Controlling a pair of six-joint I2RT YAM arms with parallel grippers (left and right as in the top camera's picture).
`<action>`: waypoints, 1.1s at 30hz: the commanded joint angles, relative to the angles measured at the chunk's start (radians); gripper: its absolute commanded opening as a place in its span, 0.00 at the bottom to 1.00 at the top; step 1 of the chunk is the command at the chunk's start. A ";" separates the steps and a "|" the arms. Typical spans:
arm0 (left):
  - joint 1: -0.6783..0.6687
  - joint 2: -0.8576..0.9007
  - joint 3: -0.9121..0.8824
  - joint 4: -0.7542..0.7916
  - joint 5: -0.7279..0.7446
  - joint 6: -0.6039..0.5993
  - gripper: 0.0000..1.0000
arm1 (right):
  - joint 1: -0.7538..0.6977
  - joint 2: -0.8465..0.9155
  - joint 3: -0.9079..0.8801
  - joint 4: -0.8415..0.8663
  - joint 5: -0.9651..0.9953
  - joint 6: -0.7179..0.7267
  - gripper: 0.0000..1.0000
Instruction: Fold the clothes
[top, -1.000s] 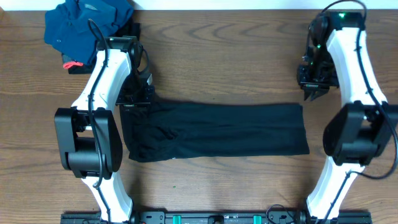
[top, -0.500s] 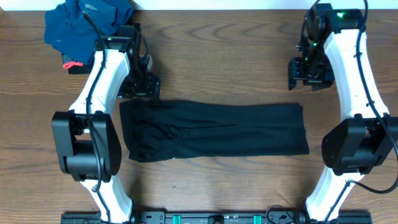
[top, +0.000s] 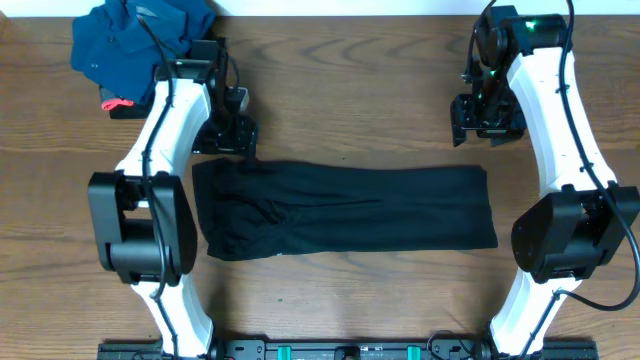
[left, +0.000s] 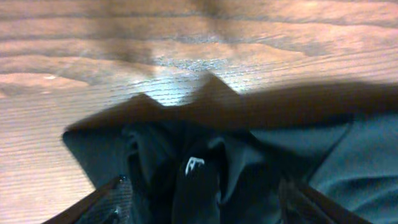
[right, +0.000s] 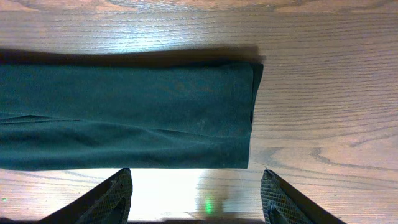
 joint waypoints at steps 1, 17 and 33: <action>0.003 0.035 0.015 -0.009 0.078 0.056 0.71 | 0.018 0.005 -0.001 -0.001 -0.006 -0.013 0.64; 0.003 0.076 -0.024 -0.085 0.141 0.046 0.43 | 0.018 0.005 -0.001 0.000 -0.003 -0.025 0.63; 0.003 0.022 -0.023 -0.142 0.195 0.046 0.06 | 0.018 0.005 -0.001 -0.001 -0.003 -0.032 0.61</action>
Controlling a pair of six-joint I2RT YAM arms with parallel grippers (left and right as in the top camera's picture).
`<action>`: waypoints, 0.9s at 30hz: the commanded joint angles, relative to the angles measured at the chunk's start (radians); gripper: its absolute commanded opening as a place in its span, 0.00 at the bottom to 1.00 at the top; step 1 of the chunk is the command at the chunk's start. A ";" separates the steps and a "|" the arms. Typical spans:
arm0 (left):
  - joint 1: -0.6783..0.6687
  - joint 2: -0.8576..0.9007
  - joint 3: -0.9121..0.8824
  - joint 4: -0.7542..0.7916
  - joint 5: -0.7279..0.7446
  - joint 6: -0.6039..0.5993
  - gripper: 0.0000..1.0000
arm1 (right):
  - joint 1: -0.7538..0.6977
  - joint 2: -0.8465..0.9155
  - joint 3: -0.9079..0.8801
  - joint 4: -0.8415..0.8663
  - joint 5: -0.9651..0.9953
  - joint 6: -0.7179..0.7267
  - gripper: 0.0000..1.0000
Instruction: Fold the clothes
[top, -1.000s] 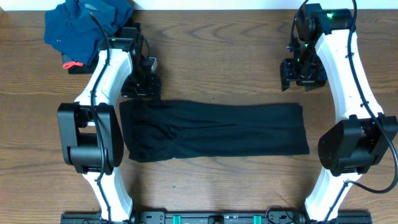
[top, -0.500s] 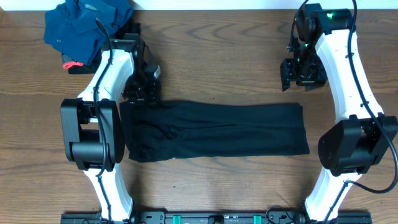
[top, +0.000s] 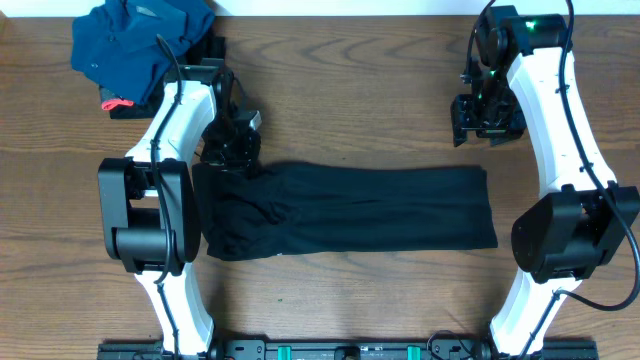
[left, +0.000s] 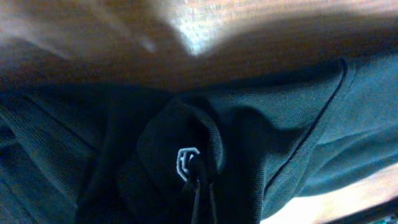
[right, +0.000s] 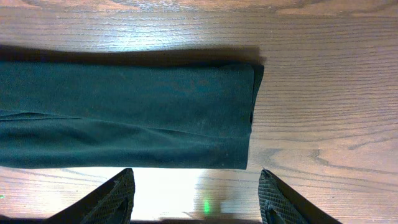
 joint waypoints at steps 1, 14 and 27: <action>0.003 -0.053 -0.002 -0.029 0.040 0.002 0.06 | 0.018 0.005 -0.001 -0.001 -0.001 -0.014 0.61; 0.003 -0.257 -0.002 -0.198 0.042 -0.032 0.06 | 0.018 0.005 -0.001 -0.003 -0.021 -0.014 0.61; 0.002 -0.255 -0.045 -0.297 0.036 -0.032 0.50 | 0.019 0.005 -0.001 -0.007 -0.073 -0.014 0.60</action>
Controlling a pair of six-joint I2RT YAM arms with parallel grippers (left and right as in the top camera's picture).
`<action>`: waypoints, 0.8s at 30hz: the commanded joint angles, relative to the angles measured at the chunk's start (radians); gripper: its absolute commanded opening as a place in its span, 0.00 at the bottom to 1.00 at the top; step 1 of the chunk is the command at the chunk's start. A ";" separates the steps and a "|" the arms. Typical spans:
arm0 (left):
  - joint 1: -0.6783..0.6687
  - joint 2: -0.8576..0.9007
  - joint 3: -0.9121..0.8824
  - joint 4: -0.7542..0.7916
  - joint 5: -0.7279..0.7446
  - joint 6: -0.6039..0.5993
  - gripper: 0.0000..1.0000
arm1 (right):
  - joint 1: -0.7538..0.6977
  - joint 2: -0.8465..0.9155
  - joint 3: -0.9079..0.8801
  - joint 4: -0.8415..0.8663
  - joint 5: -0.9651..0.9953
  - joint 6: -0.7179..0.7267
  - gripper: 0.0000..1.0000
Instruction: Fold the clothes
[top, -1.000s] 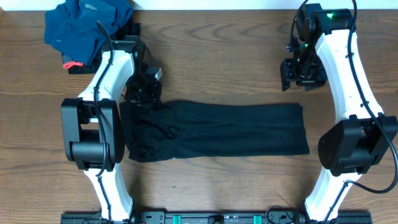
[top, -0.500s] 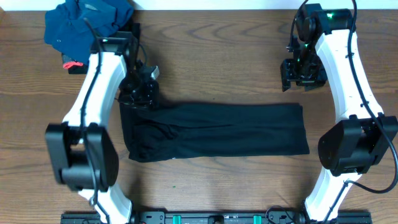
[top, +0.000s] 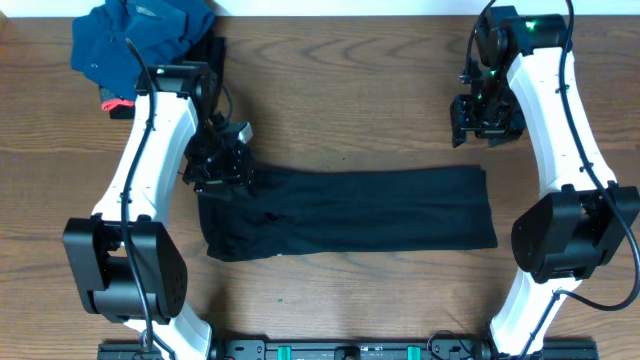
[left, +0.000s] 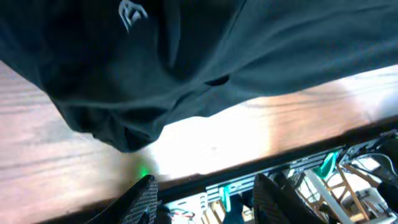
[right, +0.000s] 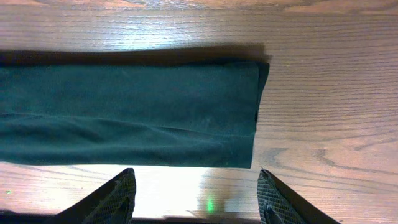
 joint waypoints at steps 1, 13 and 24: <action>0.002 0.003 -0.007 -0.004 -0.002 -0.002 0.50 | 0.020 0.005 -0.001 0.001 -0.073 -0.014 0.60; 0.005 -0.008 -0.005 0.236 -0.245 -0.291 0.53 | 0.232 0.038 -0.001 0.356 -0.547 -0.165 0.67; 0.103 -0.260 -0.006 0.315 -0.404 -0.403 0.59 | 0.475 0.225 -0.001 0.688 -0.588 0.067 0.70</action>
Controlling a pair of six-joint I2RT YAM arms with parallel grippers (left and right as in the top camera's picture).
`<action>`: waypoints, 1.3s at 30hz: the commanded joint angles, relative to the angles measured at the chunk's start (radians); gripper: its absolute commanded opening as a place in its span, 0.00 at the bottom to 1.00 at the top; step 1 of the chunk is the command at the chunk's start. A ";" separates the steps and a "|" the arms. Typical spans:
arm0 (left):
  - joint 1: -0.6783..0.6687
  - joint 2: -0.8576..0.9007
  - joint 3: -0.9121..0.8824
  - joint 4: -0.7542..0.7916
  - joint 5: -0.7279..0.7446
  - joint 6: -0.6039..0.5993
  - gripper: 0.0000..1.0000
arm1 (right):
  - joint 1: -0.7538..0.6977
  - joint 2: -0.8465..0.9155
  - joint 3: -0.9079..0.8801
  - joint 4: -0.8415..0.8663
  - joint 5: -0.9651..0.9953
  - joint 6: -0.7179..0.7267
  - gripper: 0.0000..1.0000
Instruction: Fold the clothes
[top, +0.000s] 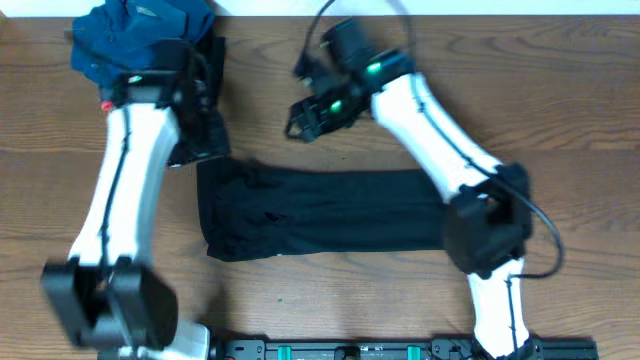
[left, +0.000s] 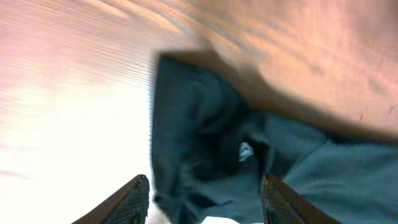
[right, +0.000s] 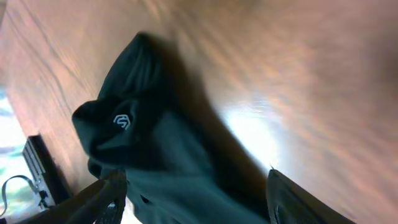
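A black garment (top: 320, 212) lies folded into a long strip across the table's middle; its right end is hidden under my right arm. Its bunched left end with a small white logo (left: 245, 150) shows in the left wrist view, and the same logo (right: 120, 122) in the right wrist view. My left gripper (top: 198, 145) hangs open just above the strip's top left corner, nothing between its fingers (left: 134, 199). My right gripper (top: 303, 123) is open over bare wood above the strip's upper edge, its fingers (right: 292, 199) empty.
A crumpled pile of blue clothes (top: 140, 35) sits at the table's back left corner, with a small red thing (top: 108, 103) at its front edge. The right arm reaches diagonally across the table from the front right.
My right arm has gone from the table's far right to the middle left, above the strip's upper edge. The left gripper sits a little higher, off the garment's corner. Both stay open.
My left gripper was open over the strip's top left corner, then appeared shut on the bunched cloth by the logo, then open again at the left end. The right gripper stayed open beyond the strip's right end, and now hangs near the left end.
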 joint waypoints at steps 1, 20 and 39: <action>0.057 -0.126 0.002 -0.010 -0.092 -0.048 0.62 | 0.027 0.049 -0.002 0.031 -0.102 0.048 0.70; 0.195 -0.367 0.002 -0.090 -0.091 -0.047 0.79 | 0.109 0.230 -0.002 0.144 -0.342 -0.090 0.65; 0.194 -0.367 0.002 -0.090 -0.092 -0.047 0.79 | 0.161 0.231 0.010 0.126 -0.185 -0.090 0.13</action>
